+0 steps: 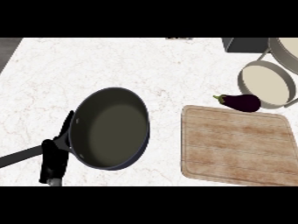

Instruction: Pick the lemon from the cutting board and place it in the tiered basket

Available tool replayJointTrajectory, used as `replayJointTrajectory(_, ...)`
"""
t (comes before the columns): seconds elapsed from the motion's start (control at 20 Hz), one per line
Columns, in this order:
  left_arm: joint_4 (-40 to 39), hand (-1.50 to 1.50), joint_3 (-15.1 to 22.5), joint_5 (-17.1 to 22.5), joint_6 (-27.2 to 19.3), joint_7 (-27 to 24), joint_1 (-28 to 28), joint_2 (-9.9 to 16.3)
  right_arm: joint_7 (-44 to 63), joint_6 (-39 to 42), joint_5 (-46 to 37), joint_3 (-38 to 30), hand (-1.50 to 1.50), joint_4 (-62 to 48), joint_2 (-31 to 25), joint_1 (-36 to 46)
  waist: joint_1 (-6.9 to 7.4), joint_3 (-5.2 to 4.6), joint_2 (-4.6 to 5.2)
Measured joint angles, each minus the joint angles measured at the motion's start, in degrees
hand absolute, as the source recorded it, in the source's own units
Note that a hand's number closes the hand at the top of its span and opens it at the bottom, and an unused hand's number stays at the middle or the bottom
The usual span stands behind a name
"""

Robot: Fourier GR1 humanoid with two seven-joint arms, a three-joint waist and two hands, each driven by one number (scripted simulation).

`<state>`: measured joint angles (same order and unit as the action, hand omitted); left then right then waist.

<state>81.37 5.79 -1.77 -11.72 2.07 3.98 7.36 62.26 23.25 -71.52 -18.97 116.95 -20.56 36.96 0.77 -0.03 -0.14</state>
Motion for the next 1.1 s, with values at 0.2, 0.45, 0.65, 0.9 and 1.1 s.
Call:
replayJointTrajectory(0.2,-0.19,0.0,0.29,-0.63,-0.46,-1.03,0.33,-0.56,-2.55,0.62,0.33,-4.52,1.5,-9.37,-1.95,5.12,0.04,0.07,0.09)
replayJointTrajectory(0.45,-0.43,0.0,-0.02,-0.72,-0.34,-0.84,-0.2,-0.79,-5.45,-1.4,1.0,-7.18,1.5,-20.09,-2.79,8.08,-0.01,0.18,0.1)
replayJointTrajectory(0.65,0.69,0.0,0.04,-0.84,0.01,0.51,0.17,-0.62,-7.32,-5.66,0.83,-7.8,1.5,-29.11,-3.14,9.3,0.06,0.13,0.17)
replayJointTrajectory(0.9,0.76,0.0,0.0,-1.1,0.15,-0.39,0.74,-0.96,-8.55,-13.06,-0.03,-8.36,1.5,-41.36,-3.98,11.03,0.18,0.14,0.27)
replayJointTrajectory(1.1,-0.26,0.0,0.16,-1.92,-0.33,-1.24,0.4,-1.65,-9.63,-19.35,0.29,-9.46,1.5,-48.84,-4.69,10.99,0.08,0.22,0.2)
